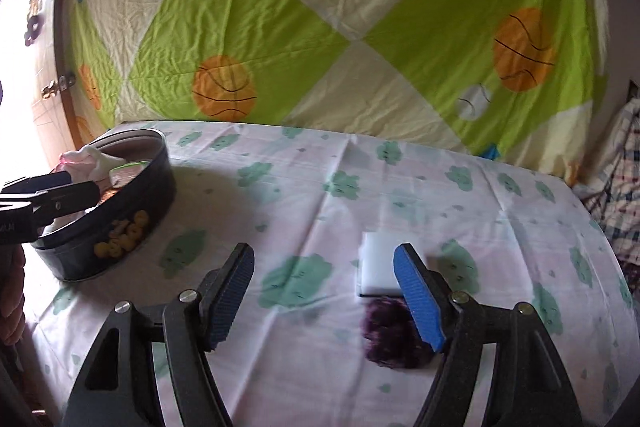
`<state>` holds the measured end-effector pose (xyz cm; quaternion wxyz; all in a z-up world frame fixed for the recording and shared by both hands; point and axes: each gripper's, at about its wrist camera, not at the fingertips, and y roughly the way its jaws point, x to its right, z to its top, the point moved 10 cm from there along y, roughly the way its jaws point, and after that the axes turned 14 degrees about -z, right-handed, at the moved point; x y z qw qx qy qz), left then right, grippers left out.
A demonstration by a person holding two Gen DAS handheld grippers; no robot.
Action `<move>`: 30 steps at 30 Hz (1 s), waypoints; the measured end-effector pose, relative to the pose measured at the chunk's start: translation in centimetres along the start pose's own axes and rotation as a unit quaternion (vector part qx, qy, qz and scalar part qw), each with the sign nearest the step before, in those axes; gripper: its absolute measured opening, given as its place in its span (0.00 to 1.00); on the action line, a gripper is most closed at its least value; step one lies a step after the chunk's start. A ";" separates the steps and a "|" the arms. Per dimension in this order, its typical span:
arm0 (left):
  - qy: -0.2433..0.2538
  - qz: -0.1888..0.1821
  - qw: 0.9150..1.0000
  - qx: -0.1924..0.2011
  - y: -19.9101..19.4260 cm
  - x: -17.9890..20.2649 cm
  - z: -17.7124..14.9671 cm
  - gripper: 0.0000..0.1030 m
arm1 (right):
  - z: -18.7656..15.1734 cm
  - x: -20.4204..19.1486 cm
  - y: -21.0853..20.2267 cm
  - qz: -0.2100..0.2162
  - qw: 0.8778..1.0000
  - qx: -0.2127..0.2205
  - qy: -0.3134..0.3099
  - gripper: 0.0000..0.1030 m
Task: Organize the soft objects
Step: 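Move both tools back to the bed and grasp the purple scrunchie with the right tool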
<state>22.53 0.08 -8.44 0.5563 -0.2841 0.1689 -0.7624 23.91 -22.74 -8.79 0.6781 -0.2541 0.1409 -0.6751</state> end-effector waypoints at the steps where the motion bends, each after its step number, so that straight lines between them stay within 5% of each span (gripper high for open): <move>1: 0.005 -0.002 1.000 -0.004 0.6 0.7 -0.2 0.98 | -0.4 1.2 0.3 -0.008 1.000 -0.006 0.008 0.72; 8: 0.036 -0.001 0.999 -0.035 4.5 4.8 -1.2 1.00 | -2.9 5.5 2.3 -0.009 0.997 -0.055 0.056 0.72; 23: 0.045 -0.010 0.997 -0.069 8.8 8.7 -1.4 1.00 | -5.1 4.2 5.0 0.022 0.991 -0.127 0.046 0.72; 30: 0.044 -0.016 0.996 -0.081 9.9 9.8 -1.5 1.00 | -5.4 3.9 5.0 0.034 0.989 -0.134 0.045 0.46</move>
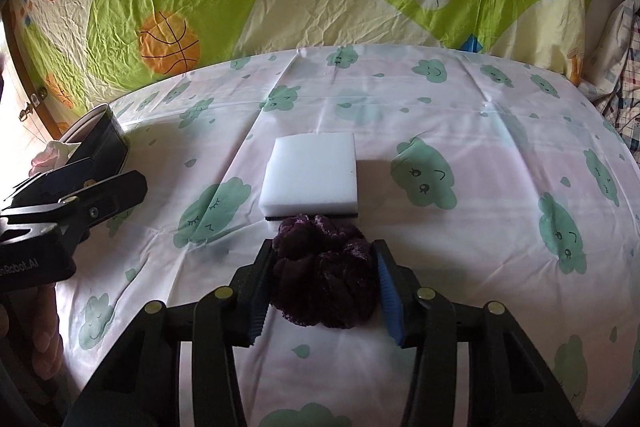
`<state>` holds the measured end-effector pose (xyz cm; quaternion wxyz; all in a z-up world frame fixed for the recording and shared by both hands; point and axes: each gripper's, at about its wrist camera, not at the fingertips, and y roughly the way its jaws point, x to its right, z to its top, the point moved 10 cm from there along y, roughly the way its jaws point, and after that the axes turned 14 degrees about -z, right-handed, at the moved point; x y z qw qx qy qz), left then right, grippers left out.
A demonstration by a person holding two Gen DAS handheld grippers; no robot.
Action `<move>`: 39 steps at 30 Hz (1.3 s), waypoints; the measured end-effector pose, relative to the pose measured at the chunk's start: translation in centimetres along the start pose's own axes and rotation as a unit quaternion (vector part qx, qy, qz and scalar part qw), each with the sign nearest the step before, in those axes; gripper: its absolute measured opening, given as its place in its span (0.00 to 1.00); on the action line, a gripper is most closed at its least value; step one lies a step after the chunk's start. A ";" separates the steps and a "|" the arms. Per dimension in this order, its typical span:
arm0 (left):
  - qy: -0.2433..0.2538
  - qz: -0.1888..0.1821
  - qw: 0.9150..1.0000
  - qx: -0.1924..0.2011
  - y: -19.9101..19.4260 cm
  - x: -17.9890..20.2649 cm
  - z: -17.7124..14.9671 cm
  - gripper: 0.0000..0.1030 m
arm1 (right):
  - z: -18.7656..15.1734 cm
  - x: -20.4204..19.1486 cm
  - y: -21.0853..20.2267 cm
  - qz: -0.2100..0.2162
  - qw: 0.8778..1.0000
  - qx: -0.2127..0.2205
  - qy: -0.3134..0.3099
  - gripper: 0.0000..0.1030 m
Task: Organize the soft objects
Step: 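Move both tools back to the bed and grasp the purple scrunchie with the right tool, then grasp the white sponge with the left tool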
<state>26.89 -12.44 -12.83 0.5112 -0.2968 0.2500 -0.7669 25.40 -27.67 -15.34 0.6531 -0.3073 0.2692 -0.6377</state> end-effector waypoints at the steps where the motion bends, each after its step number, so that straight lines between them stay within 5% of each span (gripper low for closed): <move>1: 0.002 -0.001 1.000 -0.001 0.1 0.2 0.0 1.00 | 0.1 0.2 -0.3 -0.001 1.000 0.007 0.003 0.45; 16: 0.010 -0.034 0.999 -0.016 3.9 6.1 0.8 1.00 | 2.8 9.8 -1.9 -0.128 0.984 0.073 0.099 0.44; 36: 0.028 -0.036 0.997 -0.055 9.8 10.0 0.7 0.99 | 2.8 11.7 -2.1 -0.125 0.979 0.078 0.142 0.45; 38: 0.032 -0.033 0.997 -0.055 9.9 10.1 0.7 0.93 | 2.8 11.6 -2.2 -0.128 0.979 0.080 0.139 0.45; 39: 0.031 -0.035 0.997 -0.059 10.1 10.0 0.6 0.82 | 2.8 11.5 -2.3 -0.130 0.979 0.081 0.136 0.45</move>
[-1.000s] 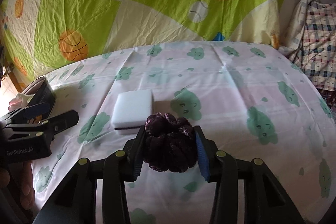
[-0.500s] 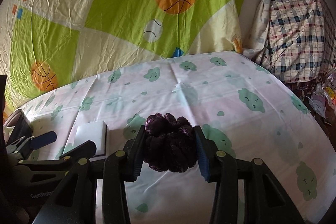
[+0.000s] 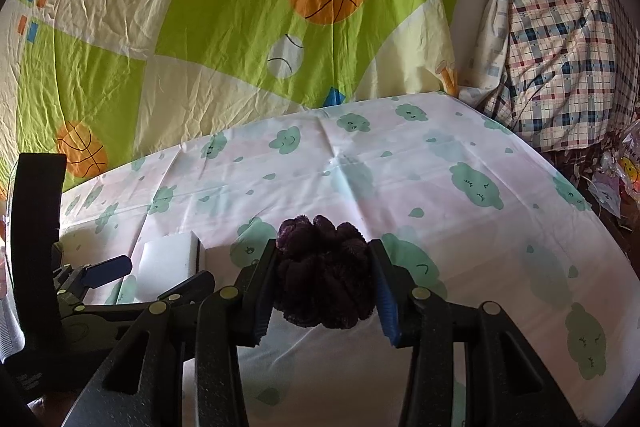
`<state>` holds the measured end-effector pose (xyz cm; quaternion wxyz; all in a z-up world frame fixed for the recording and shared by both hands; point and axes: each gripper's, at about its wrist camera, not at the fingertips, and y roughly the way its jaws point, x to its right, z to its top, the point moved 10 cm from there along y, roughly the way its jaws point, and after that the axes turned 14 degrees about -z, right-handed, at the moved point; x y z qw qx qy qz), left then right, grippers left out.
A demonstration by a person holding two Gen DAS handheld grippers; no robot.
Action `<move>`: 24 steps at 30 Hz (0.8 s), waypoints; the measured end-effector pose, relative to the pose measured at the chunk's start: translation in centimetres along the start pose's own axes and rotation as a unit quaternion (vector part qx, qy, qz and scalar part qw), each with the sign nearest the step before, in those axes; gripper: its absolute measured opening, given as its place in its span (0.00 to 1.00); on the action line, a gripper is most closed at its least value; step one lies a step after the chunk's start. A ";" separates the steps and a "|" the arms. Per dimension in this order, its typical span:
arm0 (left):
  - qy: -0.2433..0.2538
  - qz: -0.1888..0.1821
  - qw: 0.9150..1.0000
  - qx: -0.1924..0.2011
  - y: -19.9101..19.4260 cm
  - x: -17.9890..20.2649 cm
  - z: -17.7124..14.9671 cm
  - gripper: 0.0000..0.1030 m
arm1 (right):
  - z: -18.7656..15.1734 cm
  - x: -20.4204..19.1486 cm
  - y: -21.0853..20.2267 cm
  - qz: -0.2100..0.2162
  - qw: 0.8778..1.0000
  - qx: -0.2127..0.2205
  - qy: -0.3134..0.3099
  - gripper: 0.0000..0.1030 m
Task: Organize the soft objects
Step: 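Grasp the white sponge with the left tool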
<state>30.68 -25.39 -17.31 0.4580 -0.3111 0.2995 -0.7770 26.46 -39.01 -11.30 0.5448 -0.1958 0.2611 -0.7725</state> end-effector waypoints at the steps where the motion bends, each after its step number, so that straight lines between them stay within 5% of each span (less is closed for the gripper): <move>1: -0.003 -0.003 1.000 -0.004 0.2 -0.1 -0.1 0.80 | 0.0 -0.1 -0.1 -0.002 1.000 0.002 -0.003 0.45; 7: 0.005 -0.007 1.000 -0.001 0.1 -0.2 -0.2 0.56 | 0.2 -0.2 -0.5 -0.004 1.000 0.014 -0.009 0.45; 14: -0.001 -0.025 1.000 0.011 -0.9 -0.9 -0.3 0.53 | 0.4 0.0 -0.8 0.002 1.000 0.023 -0.002 0.45; 24: 0.026 -0.001 0.998 0.055 -4.2 -2.2 -0.7 0.53 | 0.9 0.0 -2.0 0.011 0.999 0.050 0.010 0.45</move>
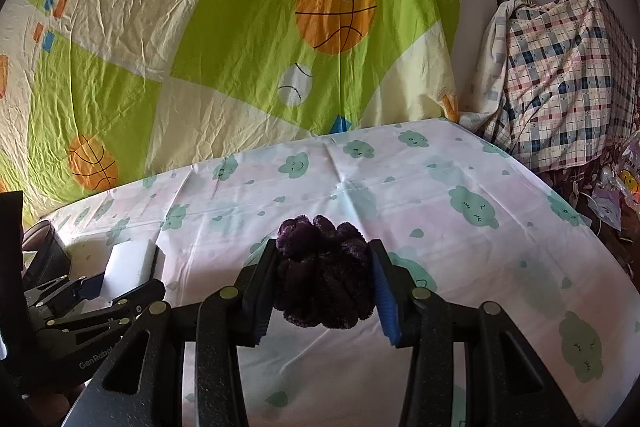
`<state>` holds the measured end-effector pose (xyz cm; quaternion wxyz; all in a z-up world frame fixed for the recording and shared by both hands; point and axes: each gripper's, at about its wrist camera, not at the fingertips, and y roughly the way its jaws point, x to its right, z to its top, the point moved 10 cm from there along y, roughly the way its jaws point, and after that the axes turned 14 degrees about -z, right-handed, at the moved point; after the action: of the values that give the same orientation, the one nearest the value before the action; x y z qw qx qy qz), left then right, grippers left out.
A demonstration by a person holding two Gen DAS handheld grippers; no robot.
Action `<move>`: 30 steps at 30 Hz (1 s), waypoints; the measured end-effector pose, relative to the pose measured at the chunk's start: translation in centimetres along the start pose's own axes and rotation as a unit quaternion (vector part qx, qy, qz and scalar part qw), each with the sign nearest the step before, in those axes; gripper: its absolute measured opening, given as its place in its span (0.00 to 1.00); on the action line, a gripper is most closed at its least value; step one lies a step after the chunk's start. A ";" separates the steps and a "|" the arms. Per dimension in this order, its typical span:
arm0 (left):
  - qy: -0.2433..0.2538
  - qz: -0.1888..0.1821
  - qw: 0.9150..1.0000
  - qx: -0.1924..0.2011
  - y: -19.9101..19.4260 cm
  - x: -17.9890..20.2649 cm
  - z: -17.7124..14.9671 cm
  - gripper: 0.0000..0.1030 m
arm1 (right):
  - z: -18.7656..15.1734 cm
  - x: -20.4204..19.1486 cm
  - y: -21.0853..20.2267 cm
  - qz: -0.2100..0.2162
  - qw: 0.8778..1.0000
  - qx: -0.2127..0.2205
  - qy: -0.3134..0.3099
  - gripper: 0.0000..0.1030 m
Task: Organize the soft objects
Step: 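Lift and carry the sponge and scrunchie toward the tin with both tools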
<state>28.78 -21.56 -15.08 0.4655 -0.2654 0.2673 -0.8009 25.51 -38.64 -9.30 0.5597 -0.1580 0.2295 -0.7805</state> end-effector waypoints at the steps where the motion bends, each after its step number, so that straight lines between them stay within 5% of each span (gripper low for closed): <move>1: 0.002 0.004 1.000 0.005 -0.4 -0.2 0.0 0.53 | 0.1 -0.1 -0.1 0.001 1.000 0.004 0.001 0.45; 11: -0.016 0.017 0.999 0.032 -3.3 -2.5 -1.0 0.53 | 0.5 -2.9 -1.9 0.008 0.999 0.049 -0.023 0.45; 30: -0.036 0.030 0.995 0.084 -8.8 -6.0 -3.1 0.53 | -0.1 -5.6 -3.6 0.021 0.997 0.064 -0.035 0.44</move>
<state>23.96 -11.98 -12.39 0.5190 -0.2457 0.1898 -0.7964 24.39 -32.38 -7.35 0.5925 -0.1443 0.1622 -0.7758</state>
